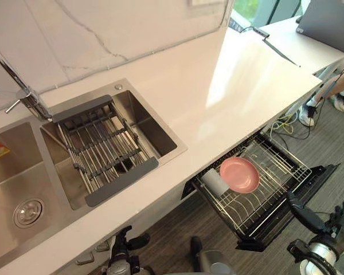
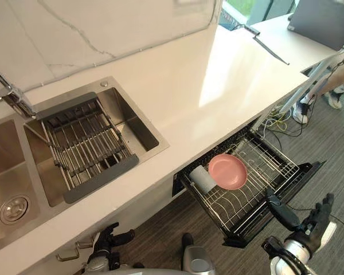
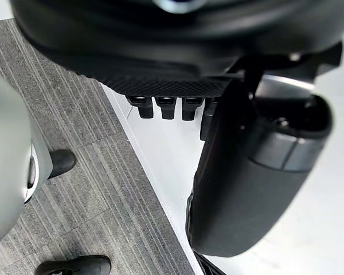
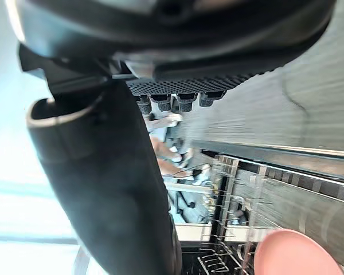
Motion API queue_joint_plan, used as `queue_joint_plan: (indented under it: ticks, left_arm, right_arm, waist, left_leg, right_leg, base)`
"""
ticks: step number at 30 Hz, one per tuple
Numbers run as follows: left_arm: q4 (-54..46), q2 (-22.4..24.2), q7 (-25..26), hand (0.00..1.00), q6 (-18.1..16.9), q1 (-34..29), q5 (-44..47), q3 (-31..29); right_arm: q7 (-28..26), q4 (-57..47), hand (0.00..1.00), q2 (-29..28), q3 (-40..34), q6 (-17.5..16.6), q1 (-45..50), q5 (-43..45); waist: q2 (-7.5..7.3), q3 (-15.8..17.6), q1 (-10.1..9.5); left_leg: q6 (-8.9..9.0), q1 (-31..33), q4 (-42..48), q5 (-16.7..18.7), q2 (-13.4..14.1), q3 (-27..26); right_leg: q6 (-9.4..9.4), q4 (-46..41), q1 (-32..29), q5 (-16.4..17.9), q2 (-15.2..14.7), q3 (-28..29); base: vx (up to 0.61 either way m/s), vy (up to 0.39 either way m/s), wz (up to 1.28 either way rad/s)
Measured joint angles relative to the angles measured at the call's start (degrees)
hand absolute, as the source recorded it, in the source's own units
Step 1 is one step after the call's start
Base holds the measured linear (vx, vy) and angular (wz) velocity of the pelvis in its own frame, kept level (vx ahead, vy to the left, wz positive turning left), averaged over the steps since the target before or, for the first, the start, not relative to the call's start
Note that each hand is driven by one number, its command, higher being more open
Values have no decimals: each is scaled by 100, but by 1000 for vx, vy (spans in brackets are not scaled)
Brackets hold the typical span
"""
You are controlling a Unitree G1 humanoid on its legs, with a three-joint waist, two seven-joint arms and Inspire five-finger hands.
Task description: Walk over to the sink, pick up the cup, carry it to the dishwasher, place the cup inside the dishwasher, then close the dishwasher door
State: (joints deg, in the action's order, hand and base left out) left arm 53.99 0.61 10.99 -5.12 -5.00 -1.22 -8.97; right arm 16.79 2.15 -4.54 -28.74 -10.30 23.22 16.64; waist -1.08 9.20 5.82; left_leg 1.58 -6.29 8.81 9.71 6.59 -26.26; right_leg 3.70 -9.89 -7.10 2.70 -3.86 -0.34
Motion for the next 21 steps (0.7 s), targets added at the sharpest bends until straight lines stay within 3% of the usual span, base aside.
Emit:
queue_joint_plan:
  ticks: [12, 21]
  left_arm:
    - [-187, 113, -30, 100, -21, -290, -6, -114]
    - [-214, 76, -128, 100, -129, -381, -10, -129]
  right_arm:
    - [-271, 1541, 100, 15, 254, 14, -41, 656]
    - [-832, 2053, 100, 45, 543, 17, -143, 1139]
  waist:
    - [259, -314, -44]
    - [289, -328, -191]
  left_leg:
    - [212, -226, -105, 25, 216, -321]
    - [309, -281, -138, 24, 308, -413]
  right_leg:
    - [-106, -337, 17, 183, 157, -63]
    - [-215, -492, -40, 265, 272, -6]
  base:
    - [-19, -41, 2]
    - [0, -21, -6]
